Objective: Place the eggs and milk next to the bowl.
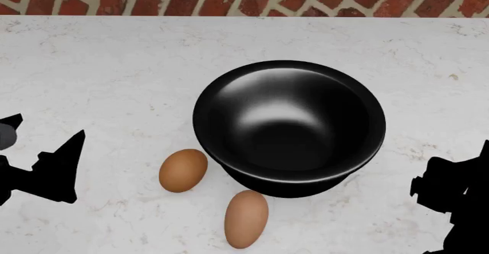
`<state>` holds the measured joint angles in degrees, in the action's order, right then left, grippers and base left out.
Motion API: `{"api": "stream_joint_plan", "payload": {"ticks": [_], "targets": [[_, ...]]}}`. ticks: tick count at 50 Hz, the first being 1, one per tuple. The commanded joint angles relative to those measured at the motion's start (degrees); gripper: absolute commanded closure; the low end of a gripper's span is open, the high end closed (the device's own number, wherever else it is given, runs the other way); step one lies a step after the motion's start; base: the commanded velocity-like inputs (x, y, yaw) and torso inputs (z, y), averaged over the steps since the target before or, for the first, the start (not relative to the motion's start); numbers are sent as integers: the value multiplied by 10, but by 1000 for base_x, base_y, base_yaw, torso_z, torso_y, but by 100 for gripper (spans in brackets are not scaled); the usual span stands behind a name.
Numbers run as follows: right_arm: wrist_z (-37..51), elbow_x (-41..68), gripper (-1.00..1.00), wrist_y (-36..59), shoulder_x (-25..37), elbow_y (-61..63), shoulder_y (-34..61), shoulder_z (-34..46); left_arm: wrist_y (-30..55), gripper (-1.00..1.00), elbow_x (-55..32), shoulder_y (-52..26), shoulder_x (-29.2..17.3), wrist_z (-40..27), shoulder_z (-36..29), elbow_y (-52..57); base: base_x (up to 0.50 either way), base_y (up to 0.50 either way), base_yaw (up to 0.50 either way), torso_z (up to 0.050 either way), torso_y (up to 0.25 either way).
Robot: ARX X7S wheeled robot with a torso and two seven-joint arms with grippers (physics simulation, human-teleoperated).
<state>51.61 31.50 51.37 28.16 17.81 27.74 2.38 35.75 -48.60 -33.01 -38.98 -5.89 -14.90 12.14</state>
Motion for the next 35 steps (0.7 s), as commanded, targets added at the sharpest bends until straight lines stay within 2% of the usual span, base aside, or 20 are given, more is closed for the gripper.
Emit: {"api": "stream_joint_plan", "payload": {"ticks": [1,35], "targets": [[-6,-6,-100,-9,1,-27,11,2,1,-100,2,-3,1,-1,-3,-1,0,0,0,0,0],[-24,-17,-100,-33,1,-91,38,8,1,-100,10,-11,3,0,-12,-12,0,0,0,0,0]]}}
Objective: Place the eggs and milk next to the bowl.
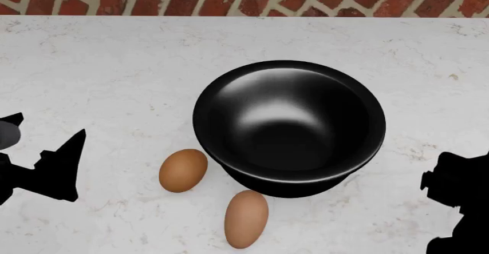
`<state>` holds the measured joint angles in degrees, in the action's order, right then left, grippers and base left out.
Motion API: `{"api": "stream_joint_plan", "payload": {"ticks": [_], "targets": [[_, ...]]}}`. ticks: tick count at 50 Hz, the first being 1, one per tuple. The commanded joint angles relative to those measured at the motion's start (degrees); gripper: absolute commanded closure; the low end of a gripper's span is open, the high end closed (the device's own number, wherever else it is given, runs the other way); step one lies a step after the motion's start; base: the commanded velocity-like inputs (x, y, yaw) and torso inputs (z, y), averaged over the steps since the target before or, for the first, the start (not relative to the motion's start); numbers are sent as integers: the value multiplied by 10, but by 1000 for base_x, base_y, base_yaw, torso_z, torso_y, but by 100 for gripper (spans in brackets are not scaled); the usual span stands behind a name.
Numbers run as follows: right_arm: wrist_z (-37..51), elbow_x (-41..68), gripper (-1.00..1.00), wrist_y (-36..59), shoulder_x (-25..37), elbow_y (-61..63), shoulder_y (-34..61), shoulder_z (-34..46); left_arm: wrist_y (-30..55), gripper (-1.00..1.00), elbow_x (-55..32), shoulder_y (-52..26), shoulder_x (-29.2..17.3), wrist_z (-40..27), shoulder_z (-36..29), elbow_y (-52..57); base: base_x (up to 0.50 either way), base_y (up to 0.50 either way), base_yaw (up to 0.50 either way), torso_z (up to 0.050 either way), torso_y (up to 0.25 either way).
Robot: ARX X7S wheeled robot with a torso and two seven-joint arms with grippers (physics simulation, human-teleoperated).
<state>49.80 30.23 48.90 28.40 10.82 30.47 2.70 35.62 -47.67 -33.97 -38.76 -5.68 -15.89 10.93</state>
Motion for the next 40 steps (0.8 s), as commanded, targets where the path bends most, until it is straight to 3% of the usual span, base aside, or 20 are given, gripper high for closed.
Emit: {"api": "stream_joint_plan", "payload": {"ticks": [1,18,19,40], "targets": [[-7,-5,-100,-9,-1,-23,13,6,1,-100,1,-2,1,-1,-3,-2,0,0,0,0,0],[-9,-7,-100,-14,-4,-36,20,8,-14,-100,13,-1,4,11,-8,-21,0,0,0,0,0],[-6,-9,100,-14,-4,-33,18,7,-16,-100,14,-1,5,12,-9,-24,0,0,0,0,0],[-9,-2,100,-20,16,22,-12,-3,-15,-100,12,2,5,9,-11,-19,0,0,0,0,0]]}}
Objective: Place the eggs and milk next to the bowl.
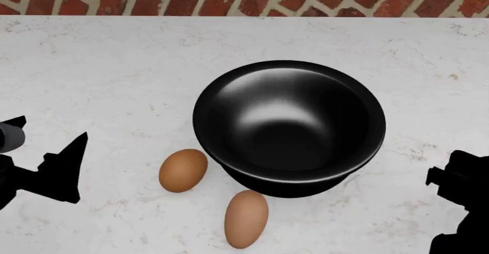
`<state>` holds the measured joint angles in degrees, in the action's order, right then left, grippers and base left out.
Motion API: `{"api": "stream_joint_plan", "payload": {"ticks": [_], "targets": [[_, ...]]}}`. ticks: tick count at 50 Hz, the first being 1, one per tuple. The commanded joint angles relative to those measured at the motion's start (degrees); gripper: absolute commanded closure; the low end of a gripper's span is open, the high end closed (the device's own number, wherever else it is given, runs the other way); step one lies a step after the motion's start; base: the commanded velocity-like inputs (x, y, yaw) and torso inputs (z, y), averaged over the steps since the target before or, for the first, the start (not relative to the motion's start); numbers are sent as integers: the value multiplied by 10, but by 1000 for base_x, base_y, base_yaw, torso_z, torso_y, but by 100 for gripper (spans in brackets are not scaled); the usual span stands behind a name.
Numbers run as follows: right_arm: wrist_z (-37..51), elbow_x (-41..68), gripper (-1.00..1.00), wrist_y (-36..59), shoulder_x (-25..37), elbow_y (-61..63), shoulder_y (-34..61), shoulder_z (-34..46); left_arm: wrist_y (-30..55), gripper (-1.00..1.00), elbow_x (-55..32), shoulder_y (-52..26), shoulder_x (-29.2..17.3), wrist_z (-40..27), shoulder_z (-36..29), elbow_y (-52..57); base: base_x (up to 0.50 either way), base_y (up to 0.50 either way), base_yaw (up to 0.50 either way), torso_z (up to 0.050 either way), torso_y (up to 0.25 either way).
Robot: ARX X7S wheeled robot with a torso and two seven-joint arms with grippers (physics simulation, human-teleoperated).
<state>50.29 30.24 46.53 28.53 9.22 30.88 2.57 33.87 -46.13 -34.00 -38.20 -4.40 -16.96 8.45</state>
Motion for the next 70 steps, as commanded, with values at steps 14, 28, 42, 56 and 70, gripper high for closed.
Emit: {"api": "stream_joint_plan", "payload": {"ticks": [14,28,42,56,70], "targets": [[-72,45,100,-8,66,145,-66,-30,6,-100,-12,13,-4,-17,7,21,0,0,0,0,0],[-157,108,100,-1,143,235,-127,-60,9,-100,-14,9,-1,-19,3,27,0,0,0,0,0],[-242,132,100,-40,190,275,-186,-78,14,-100,-17,8,-3,-24,1,37,0,0,0,0,0],[-350,122,100,-133,214,285,-262,-100,20,-100,-22,9,-4,-32,2,50,0,0,0,0,0],[-458,152,100,-196,224,258,-280,-120,23,-100,-24,10,-8,-37,3,59,0,0,0,0,0]]}}
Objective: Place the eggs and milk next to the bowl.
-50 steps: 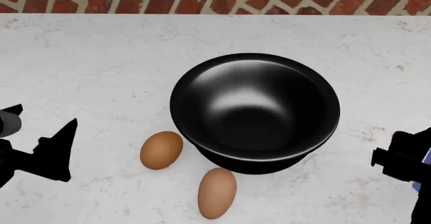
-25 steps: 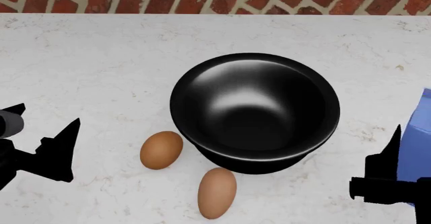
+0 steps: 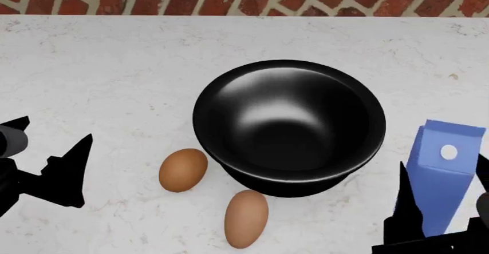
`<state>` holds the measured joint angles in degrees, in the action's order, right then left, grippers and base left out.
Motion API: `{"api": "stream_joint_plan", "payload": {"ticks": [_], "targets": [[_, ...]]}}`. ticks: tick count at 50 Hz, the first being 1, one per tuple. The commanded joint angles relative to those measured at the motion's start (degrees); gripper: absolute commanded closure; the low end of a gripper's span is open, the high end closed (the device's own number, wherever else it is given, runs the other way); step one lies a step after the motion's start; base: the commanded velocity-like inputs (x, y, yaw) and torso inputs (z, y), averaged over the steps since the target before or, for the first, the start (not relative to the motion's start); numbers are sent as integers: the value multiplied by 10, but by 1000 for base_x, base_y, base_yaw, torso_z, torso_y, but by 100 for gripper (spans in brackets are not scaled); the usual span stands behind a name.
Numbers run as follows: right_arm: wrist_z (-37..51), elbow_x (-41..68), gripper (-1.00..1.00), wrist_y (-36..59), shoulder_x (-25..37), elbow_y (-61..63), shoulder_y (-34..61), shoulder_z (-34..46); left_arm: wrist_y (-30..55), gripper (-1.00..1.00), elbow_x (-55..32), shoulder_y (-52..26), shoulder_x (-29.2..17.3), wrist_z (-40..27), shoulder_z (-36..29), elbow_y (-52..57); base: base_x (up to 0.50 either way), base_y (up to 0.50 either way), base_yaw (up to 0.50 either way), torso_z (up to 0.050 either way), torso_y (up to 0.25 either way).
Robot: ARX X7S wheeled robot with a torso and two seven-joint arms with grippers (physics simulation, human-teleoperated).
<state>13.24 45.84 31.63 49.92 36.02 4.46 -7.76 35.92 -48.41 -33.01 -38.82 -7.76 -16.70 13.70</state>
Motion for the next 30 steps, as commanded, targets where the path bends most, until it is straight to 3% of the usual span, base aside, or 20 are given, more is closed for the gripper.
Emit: {"api": "stream_joint_plan", "payload": {"ticks": [1,17,30], "targets": [[-101,-2,100,-49,15,-12,-14,-14,4,-100,-3,1,-3,-6,0,10,0,0,0,0,0],[-203,40,100,-86,40,-19,-44,-42,14,-100,-10,5,-12,-20,4,30,0,0,0,0,1],[-234,62,100,-87,57,-15,-34,-47,12,-100,-9,10,-16,-24,6,35,0,0,0,0,1]]}}
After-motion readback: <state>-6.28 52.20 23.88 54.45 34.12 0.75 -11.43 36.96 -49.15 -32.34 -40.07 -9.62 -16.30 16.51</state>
